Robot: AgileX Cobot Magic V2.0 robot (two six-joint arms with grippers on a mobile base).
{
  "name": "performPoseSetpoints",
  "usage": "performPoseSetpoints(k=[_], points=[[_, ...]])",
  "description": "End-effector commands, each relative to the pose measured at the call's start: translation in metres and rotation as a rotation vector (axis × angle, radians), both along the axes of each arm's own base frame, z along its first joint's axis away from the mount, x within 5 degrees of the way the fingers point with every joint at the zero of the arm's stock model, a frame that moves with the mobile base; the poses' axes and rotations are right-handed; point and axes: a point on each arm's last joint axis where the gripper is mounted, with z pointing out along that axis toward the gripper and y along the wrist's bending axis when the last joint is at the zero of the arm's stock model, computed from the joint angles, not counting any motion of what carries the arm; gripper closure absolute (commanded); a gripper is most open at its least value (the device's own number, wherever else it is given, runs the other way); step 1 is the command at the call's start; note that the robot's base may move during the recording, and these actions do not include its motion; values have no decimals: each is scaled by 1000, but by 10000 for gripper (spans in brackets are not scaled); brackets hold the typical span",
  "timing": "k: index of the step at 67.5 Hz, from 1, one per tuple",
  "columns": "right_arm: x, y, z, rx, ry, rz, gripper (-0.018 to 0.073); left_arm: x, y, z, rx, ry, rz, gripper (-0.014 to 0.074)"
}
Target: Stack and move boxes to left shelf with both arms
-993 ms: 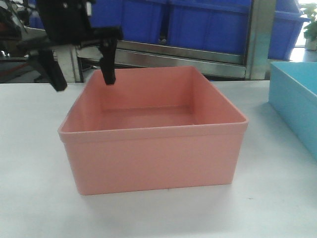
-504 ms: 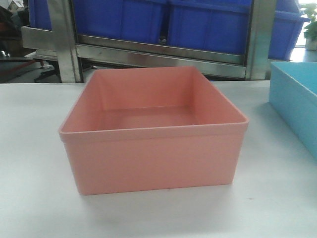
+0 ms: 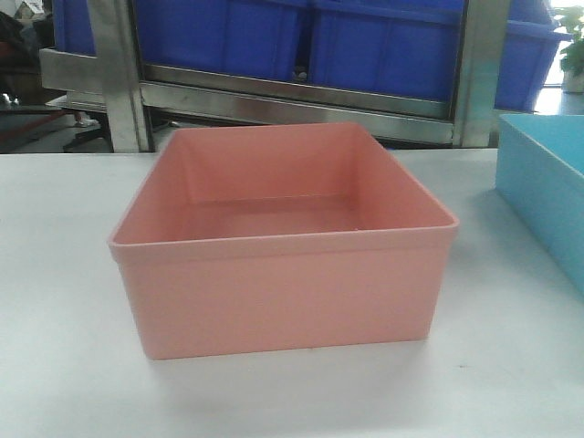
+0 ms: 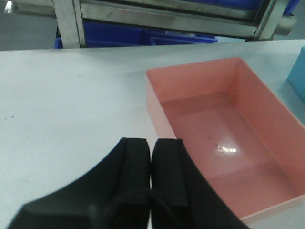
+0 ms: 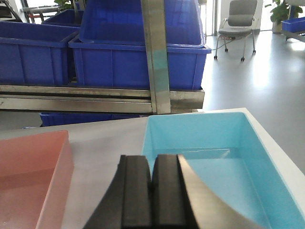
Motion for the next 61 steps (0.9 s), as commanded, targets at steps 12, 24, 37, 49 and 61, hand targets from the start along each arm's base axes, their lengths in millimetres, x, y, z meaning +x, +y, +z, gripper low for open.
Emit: performPoseSetpoints(k=[12, 24, 37, 49, 61], points=[[57, -1, 82, 20, 120, 1, 161, -2, 0, 17, -10, -164, -20, 603], [99, -2, 93, -1, 345, 0, -64, -2, 0, 18, -12, -175, -22, 603], [139, -13, 98, -126, 624, -60, -67, -2, 0, 18, -10, -176, -21, 603], [171, -47, 101, -189, 821, -191, -67, -2, 0, 18, -10, -176, -21, 603], [201, -91, 80, -140, 921, -212, -67, -2, 0, 18, -8, -172, -21, 603]])
